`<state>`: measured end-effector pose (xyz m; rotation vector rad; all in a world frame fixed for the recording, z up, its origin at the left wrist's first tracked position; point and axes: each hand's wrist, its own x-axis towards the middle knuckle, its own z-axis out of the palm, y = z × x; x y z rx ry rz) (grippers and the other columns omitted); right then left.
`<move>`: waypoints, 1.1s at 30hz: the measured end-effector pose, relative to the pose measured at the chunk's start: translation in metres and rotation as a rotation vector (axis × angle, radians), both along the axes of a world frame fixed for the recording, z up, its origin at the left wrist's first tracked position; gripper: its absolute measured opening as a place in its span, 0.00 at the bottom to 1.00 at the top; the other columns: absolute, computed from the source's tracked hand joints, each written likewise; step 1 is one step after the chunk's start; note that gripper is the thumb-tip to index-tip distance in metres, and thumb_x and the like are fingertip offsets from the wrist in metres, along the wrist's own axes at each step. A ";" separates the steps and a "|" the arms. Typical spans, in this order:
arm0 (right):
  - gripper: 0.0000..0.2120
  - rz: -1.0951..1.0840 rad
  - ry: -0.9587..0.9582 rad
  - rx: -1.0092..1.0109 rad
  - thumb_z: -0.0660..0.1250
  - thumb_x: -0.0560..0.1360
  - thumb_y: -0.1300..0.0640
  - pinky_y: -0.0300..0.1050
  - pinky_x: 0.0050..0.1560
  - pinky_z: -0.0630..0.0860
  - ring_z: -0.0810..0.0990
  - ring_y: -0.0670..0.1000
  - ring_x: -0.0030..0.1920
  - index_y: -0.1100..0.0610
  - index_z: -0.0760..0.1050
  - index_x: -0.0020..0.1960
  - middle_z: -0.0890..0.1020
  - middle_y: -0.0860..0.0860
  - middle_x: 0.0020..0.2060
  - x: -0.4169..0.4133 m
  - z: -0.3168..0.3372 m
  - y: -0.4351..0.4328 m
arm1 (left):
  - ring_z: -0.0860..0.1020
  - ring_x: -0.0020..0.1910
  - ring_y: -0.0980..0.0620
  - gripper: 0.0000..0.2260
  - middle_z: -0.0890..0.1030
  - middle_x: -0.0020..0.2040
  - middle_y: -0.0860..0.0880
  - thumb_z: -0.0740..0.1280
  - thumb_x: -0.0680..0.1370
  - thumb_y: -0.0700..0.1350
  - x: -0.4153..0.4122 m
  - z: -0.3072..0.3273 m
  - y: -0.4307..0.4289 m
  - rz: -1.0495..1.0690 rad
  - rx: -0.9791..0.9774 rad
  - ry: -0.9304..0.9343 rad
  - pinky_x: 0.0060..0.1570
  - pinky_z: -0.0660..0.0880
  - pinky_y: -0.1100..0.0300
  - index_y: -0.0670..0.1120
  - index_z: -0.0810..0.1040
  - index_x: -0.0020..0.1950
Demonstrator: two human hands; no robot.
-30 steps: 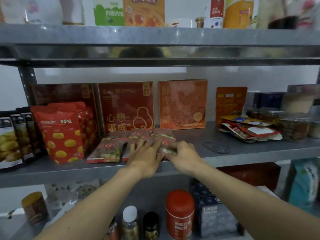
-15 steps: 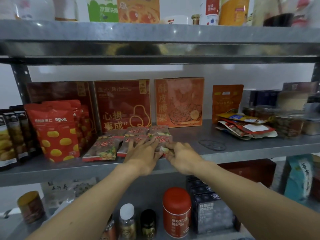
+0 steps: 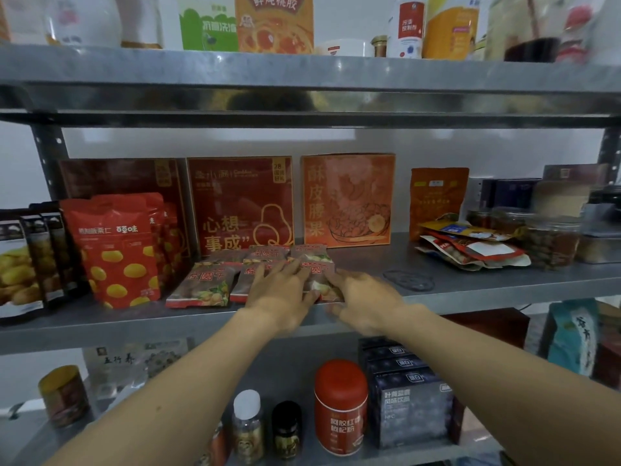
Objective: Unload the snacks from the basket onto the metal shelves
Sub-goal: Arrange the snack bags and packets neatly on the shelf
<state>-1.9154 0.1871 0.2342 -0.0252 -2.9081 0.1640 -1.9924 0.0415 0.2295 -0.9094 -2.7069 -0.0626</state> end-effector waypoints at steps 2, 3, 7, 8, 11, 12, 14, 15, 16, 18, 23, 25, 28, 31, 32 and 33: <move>0.26 -0.026 0.049 0.127 0.59 0.80 0.45 0.53 0.67 0.67 0.70 0.60 0.69 0.52 0.62 0.76 0.70 0.55 0.71 0.005 0.007 0.004 | 0.49 0.79 0.48 0.25 0.54 0.80 0.52 0.53 0.82 0.59 0.001 0.006 0.004 -0.024 0.015 0.035 0.74 0.45 0.43 0.53 0.57 0.78; 0.27 -0.035 0.073 0.168 0.58 0.80 0.43 0.54 0.67 0.66 0.69 0.61 0.69 0.53 0.61 0.76 0.69 0.56 0.72 0.008 0.011 0.007 | 0.50 0.79 0.48 0.24 0.54 0.80 0.51 0.53 0.82 0.58 0.003 0.010 0.008 -0.036 0.023 0.045 0.74 0.45 0.44 0.54 0.58 0.78; 0.30 -0.073 0.161 0.222 0.61 0.78 0.42 0.55 0.63 0.68 0.73 0.61 0.65 0.52 0.60 0.75 0.74 0.56 0.67 0.020 0.025 0.034 | 0.54 0.78 0.48 0.25 0.57 0.79 0.50 0.54 0.82 0.59 0.011 0.025 0.036 -0.089 0.072 0.068 0.73 0.47 0.44 0.54 0.59 0.78; 0.29 -0.086 0.175 0.229 0.61 0.78 0.42 0.55 0.62 0.69 0.74 0.61 0.64 0.52 0.62 0.74 0.76 0.55 0.66 0.024 0.029 0.044 | 0.55 0.78 0.47 0.25 0.57 0.79 0.50 0.54 0.82 0.59 0.015 0.028 0.046 -0.099 0.085 0.067 0.73 0.48 0.44 0.54 0.60 0.77; 0.27 -0.152 0.189 0.201 0.61 0.79 0.43 0.53 0.58 0.71 0.75 0.61 0.62 0.54 0.64 0.73 0.77 0.57 0.63 0.035 0.043 0.078 | 0.57 0.76 0.47 0.25 0.60 0.78 0.49 0.56 0.81 0.59 0.024 0.037 0.080 -0.131 0.103 0.071 0.73 0.50 0.45 0.53 0.61 0.77; 0.26 -0.176 0.192 0.177 0.61 0.79 0.43 0.54 0.57 0.71 0.75 0.62 0.62 0.53 0.63 0.73 0.77 0.57 0.63 0.037 0.046 0.091 | 0.58 0.76 0.46 0.25 0.61 0.78 0.49 0.56 0.81 0.59 0.027 0.039 0.093 -0.140 0.113 0.061 0.72 0.51 0.45 0.53 0.61 0.77; 0.24 -0.228 0.208 0.107 0.60 0.79 0.43 0.54 0.55 0.74 0.76 0.62 0.61 0.52 0.65 0.72 0.77 0.57 0.62 0.039 0.051 0.121 | 0.60 0.75 0.46 0.25 0.64 0.76 0.49 0.57 0.81 0.59 0.030 0.044 0.122 -0.143 0.136 0.021 0.71 0.53 0.46 0.53 0.61 0.77; 0.23 -0.257 0.223 0.075 0.60 0.79 0.43 0.53 0.53 0.75 0.76 0.61 0.60 0.53 0.66 0.70 0.78 0.57 0.61 0.039 0.053 0.138 | 0.61 0.74 0.45 0.25 0.67 0.75 0.48 0.57 0.81 0.59 0.030 0.046 0.137 -0.139 0.149 -0.010 0.70 0.55 0.47 0.53 0.62 0.77; 0.21 -0.286 0.232 0.046 0.60 0.79 0.43 0.53 0.51 0.75 0.77 0.61 0.58 0.53 0.67 0.68 0.78 0.57 0.60 0.038 0.056 0.154 | 0.63 0.73 0.44 0.24 0.69 0.74 0.47 0.58 0.81 0.58 0.031 0.048 0.152 -0.137 0.169 -0.046 0.69 0.57 0.47 0.53 0.62 0.76; 0.19 -0.333 0.233 0.002 0.60 0.80 0.44 0.52 0.49 0.76 0.77 0.60 0.56 0.53 0.67 0.66 0.78 0.57 0.59 0.034 0.059 0.188 | 0.65 0.72 0.42 0.24 0.70 0.73 0.46 0.59 0.81 0.58 0.030 0.050 0.184 -0.148 0.219 -0.133 0.69 0.59 0.48 0.54 0.63 0.76; 0.19 -0.424 0.182 -0.030 0.62 0.79 0.46 0.50 0.51 0.77 0.78 0.57 0.55 0.51 0.68 0.68 0.79 0.54 0.60 0.024 0.063 0.265 | 0.75 0.62 0.45 0.17 0.78 0.63 0.49 0.64 0.78 0.55 0.018 0.051 0.261 -0.188 0.452 -0.283 0.60 0.72 0.54 0.55 0.75 0.67; 0.21 -0.428 0.116 -0.035 0.63 0.79 0.45 0.48 0.50 0.77 0.79 0.56 0.55 0.53 0.69 0.69 0.79 0.54 0.60 0.022 0.061 0.287 | 0.78 0.58 0.46 0.16 0.80 0.60 0.49 0.65 0.78 0.53 0.014 0.049 0.285 -0.194 0.516 -0.338 0.56 0.76 0.55 0.54 0.75 0.66; 0.21 -0.400 0.025 -0.065 0.63 0.78 0.45 0.48 0.49 0.78 0.79 0.55 0.51 0.54 0.71 0.67 0.80 0.54 0.56 0.019 0.053 0.309 | 0.78 0.54 0.49 0.16 0.81 0.59 0.49 0.66 0.78 0.51 0.007 0.047 0.312 -0.190 0.532 -0.380 0.47 0.73 0.60 0.52 0.75 0.66; 0.17 -0.369 0.020 -0.007 0.60 0.80 0.48 0.49 0.49 0.76 0.79 0.59 0.53 0.55 0.72 0.64 0.78 0.57 0.57 0.016 0.043 0.320 | 0.78 0.56 0.48 0.16 0.80 0.60 0.48 0.68 0.77 0.49 0.001 0.044 0.330 -0.143 0.564 -0.434 0.47 0.70 0.62 0.50 0.76 0.65; 0.14 -0.351 0.050 0.023 0.59 0.81 0.50 0.48 0.47 0.75 0.79 0.60 0.52 0.55 0.73 0.63 0.78 0.58 0.57 0.016 0.040 0.323 | 0.78 0.57 0.48 0.17 0.80 0.60 0.47 0.69 0.77 0.48 0.000 0.042 0.333 -0.122 0.583 -0.471 0.48 0.71 0.61 0.50 0.75 0.65; 0.13 -0.335 0.079 0.059 0.58 0.81 0.52 0.47 0.45 0.73 0.79 0.60 0.51 0.55 0.75 0.61 0.79 0.58 0.55 0.016 0.039 0.324 | 0.79 0.57 0.48 0.18 0.80 0.61 0.48 0.70 0.76 0.47 -0.002 0.041 0.336 -0.107 0.606 -0.517 0.49 0.72 0.61 0.50 0.75 0.65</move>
